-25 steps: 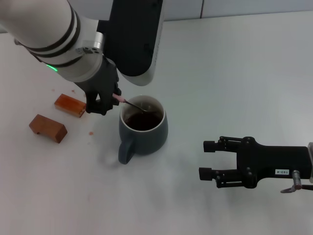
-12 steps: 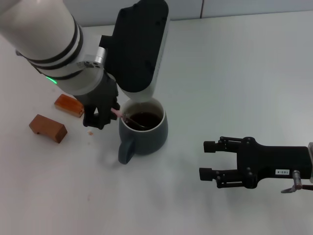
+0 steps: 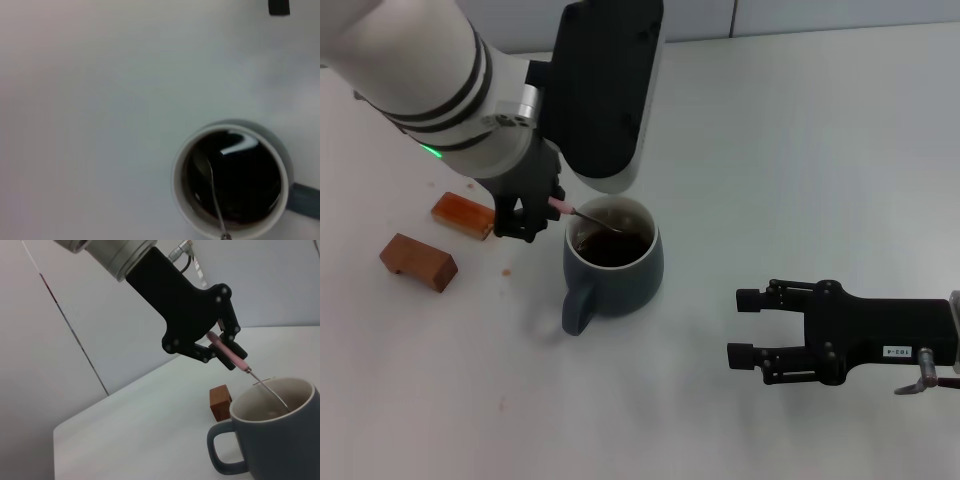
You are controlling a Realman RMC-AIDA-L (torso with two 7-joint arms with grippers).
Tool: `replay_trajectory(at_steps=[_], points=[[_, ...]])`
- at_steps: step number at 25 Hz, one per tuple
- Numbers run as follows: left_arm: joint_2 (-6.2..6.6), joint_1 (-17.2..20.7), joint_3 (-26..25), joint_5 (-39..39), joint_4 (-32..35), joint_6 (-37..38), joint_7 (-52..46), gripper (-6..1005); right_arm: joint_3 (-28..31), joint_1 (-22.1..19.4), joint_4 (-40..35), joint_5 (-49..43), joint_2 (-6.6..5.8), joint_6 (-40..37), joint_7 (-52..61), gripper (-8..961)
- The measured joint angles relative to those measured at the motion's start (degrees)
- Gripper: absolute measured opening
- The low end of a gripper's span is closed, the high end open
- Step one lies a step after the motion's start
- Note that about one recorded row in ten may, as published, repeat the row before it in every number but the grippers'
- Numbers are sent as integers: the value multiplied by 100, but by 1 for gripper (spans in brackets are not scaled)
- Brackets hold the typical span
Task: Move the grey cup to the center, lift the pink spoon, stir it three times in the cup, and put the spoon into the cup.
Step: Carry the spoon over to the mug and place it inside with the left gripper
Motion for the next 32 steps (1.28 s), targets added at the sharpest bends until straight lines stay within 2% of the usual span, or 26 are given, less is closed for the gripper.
replay_trajectory(at_steps=[12, 16, 23, 32], points=[[0, 18, 138, -348, 148, 43, -15, 133, -85, 10, 0, 0, 0, 0, 0, 819], [0, 34, 123, -175, 187, 509, -15, 134, -87, 17, 0, -1, 0, 0, 0, 819], [0, 41, 131, 128, 231, 253, -16, 135, -88, 46, 0, 3, 8, 13, 0, 818], [0, 37, 111, -114, 226, 84, -145, 137, -138, 45, 5, 25, 9, 52, 1, 818]])
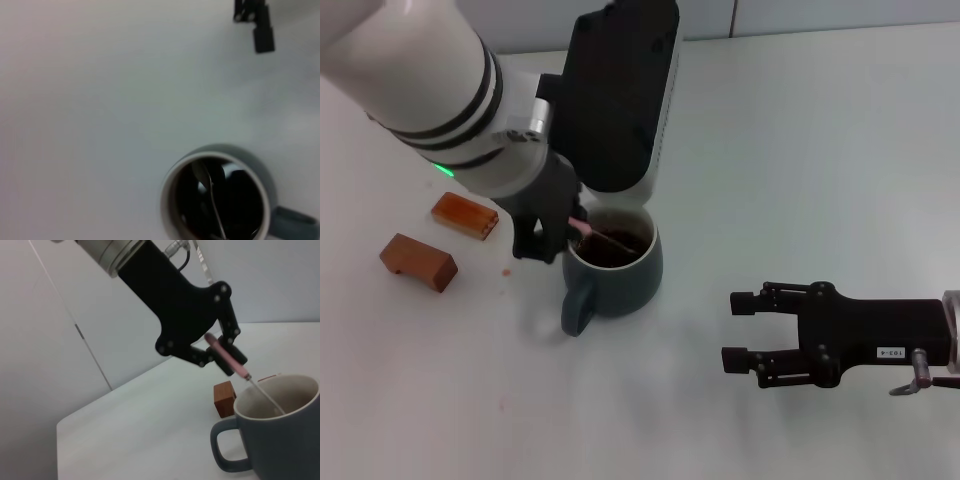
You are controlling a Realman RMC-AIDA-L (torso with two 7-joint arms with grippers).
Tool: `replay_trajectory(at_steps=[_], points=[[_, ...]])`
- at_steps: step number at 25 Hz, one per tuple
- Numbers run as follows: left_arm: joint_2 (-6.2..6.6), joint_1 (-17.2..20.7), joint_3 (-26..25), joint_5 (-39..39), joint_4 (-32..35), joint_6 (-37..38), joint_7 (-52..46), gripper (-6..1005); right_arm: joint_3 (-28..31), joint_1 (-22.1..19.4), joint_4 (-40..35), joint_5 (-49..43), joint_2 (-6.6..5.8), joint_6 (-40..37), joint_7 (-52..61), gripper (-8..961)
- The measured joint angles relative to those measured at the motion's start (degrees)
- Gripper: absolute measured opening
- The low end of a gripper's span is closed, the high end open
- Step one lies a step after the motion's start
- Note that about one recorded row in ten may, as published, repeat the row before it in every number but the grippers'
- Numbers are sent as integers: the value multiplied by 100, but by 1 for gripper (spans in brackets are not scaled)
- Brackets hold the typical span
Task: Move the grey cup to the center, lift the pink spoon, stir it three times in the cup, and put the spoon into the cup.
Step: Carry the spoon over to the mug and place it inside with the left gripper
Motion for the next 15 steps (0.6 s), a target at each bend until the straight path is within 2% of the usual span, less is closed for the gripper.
replay_trajectory(at_steps=[2, 4, 8, 9, 11, 12, 13, 14, 15], points=[[0, 36, 0, -127, 5, 2, -20, 138, -1, 2, 0, 0, 0, 2, 7, 818], [10, 203, -225, -665, 68, -70, -51, 138, -4, 7, 0, -3, 0, 2, 24, 818], [21, 259, -360, -886, 94, -99, -25, 225, -10, 12, -4, -7, 0, 8, 51, 818], [44, 457, -885, -1435, 216, -183, 170, 247, -11, 12, -5, -8, 0, 8, 51, 818], [47, 542, -1078, -1568, 292, -194, 259, 290, -11, 7, -6, -9, 0, 10, 53, 818], [47, 542, -1078, -1568, 292, -194, 259, 347, -11, 7, -6, -9, 0, 10, 53, 818], [55, 850, -1662, -2129, 610, -193, 529, 404, -11, 1, -6, -8, 0, 9, 52, 818], [55, 850, -1662, -2129, 610, -193, 529, 462, -11, -7, -6, -5, 0, 12, 47, 818], [58, 1019, -2000, -2421, 732, -200, 667, 519, -11, -14, -6, 5, 0, 10, 34, 819]])
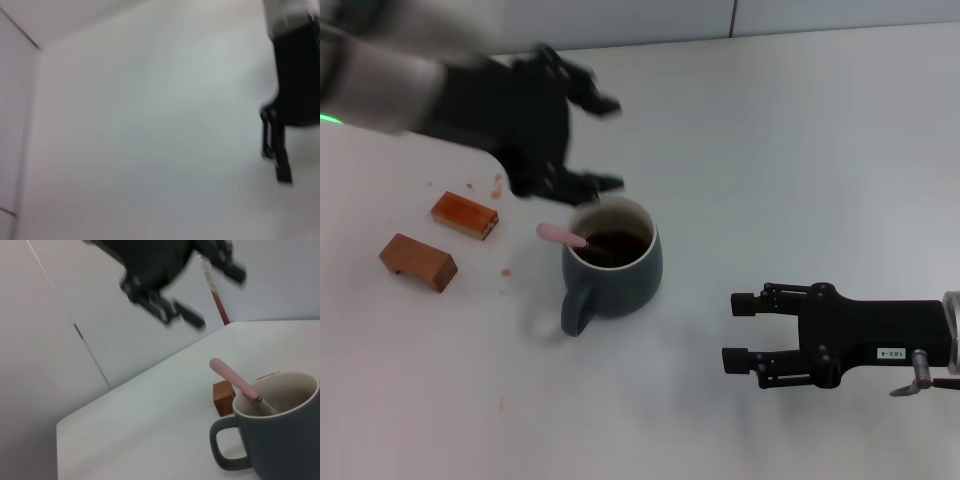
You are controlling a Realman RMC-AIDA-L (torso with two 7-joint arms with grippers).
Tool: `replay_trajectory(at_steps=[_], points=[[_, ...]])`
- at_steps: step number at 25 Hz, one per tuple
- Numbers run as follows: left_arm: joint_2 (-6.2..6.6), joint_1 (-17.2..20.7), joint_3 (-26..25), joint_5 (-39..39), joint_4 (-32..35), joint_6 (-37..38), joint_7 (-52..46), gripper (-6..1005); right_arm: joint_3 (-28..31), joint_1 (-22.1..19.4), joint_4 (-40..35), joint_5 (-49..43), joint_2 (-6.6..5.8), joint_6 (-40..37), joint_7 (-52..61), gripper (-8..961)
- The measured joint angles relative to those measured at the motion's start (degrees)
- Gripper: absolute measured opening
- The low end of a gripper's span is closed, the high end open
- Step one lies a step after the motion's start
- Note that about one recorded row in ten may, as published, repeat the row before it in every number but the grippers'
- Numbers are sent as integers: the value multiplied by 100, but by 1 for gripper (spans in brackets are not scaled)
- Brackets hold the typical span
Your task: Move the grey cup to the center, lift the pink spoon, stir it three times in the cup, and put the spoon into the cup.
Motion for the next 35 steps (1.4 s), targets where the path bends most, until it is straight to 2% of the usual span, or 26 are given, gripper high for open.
replay_trajectory(at_steps=[3, 6, 8, 10, 11, 12, 14, 15, 18, 19, 21, 22, 23, 27, 35], points=[[16, 625, -1467, -1544, 50, -12, 754, 609, 0, -11, 0, 17, 0, 1, -19, 819], [45, 1155, -2692, -2996, -697, 59, 1689, 700, 42, -25, 0, 45, 0, -39, -93, 819], [55, 1416, -3256, -3446, -1306, 134, 2179, 760, 55, -45, 0, 86, 0, -67, -133, 819], [56, 1638, -3589, -3543, -1959, 225, 2596, 780, 54, -97, -20, 231, 0, -118, -214, 819], [54, 1852, -3724, -3538, -2649, 324, 3046, 789, 47, -170, -70, 372, 0, -189, -280, 819], [54, 1852, -3724, -3538, -2649, 324, 3046, 799, 47, -170, -70, 372, 0, -189, -280, 819], [46, 2109, -3739, -3535, -3495, 378, 3657, 819, 68, -258, -135, 531, 0, -319, -391, 819], [46, 2109, -3739, -3535, -3495, 378, 3657, 820, 77, -303, -155, 628, 1, -380, -470, 819], [31, 2336, -3620, -3516, -4665, 412, 4514, 821, 51, -478, -174, 1114, 3, -597, -826, 819], [30, 2340, -3578, -3510, -4989, 425, 4688, 822, 39, -518, -169, 1234, 3, -650, -948, 819], [30, 2340, -3578, -3510, -4989, 425, 4688, 822, 9, -543, -60, 1368, 9, -729, -1225, 819], [29, 2320, -3518, -3497, -5263, 438, 4814, 822, 9, -543, -60, 1368, 9, -729, -1225, 819], [23, 2229, -3245, -3489, -5734, 418, 4991, 822, 4, -520, -1, 1368, 12, -733, -1278, 819], [-6, 2157, -3031, -3525, -6020, 262, 5206, 823, -64, -460, 172, 1372, 15, -662, -1440, 819], [0, 2028, -3084, -3532, -6210, 200, 5231, 818, -79, -426, 241, 1380, 17, -606, -1495, 819]])
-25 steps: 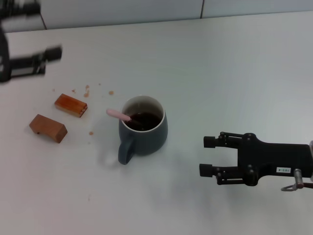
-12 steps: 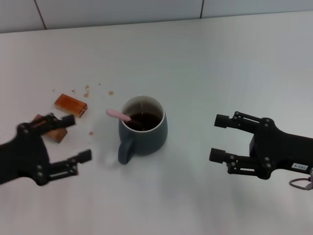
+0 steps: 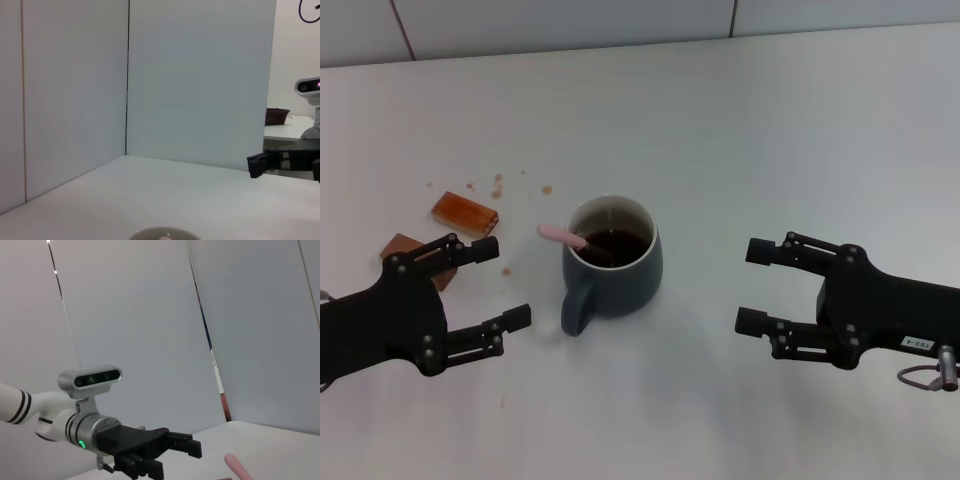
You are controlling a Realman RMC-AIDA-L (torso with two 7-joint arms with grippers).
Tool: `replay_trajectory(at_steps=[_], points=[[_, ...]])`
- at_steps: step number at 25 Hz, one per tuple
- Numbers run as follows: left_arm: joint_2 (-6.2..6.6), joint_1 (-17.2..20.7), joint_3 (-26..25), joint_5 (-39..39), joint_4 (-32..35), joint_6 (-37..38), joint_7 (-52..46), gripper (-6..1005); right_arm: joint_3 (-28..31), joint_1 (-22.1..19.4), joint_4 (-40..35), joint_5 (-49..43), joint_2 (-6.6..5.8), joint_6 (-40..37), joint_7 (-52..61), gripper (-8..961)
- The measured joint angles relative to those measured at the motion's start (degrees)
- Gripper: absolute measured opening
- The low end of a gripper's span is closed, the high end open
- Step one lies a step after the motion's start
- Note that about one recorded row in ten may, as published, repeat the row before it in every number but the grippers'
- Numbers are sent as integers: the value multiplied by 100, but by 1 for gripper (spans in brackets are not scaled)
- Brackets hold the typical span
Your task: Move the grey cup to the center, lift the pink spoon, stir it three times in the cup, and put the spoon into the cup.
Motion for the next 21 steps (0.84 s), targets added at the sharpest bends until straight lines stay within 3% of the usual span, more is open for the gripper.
replay_trajectory(at_steps=[21], points=[[5, -39, 1, -1, -60, -38, 1, 815, -89, 70, 99, 3, 0, 203, -27, 818]])
